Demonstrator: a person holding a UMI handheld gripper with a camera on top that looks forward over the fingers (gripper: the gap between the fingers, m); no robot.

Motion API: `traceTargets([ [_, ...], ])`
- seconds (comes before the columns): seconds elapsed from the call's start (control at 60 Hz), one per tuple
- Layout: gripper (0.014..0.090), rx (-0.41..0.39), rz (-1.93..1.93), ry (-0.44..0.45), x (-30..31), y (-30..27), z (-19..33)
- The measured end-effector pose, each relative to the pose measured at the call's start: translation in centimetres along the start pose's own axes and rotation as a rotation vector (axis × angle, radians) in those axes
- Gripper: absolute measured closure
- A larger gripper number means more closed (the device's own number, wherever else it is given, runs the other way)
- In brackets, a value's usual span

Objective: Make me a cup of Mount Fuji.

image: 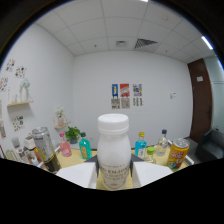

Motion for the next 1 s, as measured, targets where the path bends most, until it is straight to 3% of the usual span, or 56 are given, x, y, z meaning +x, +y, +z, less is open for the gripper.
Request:
traceTargets([
  [0.217,0.0566,0.041,0.023,0.009,2.9,0.5,-6.2],
  [0.417,0.0567,-0.068,0.062,0.065,7.9,11.2,-7.9],
  [0.683,0.0566,-0.245,0.062,0.111,11.2,26.5,-6.1],
  [1.0,0.0569,-0.315,-0.565,0.085,11.5,31.6,-4.2],
])
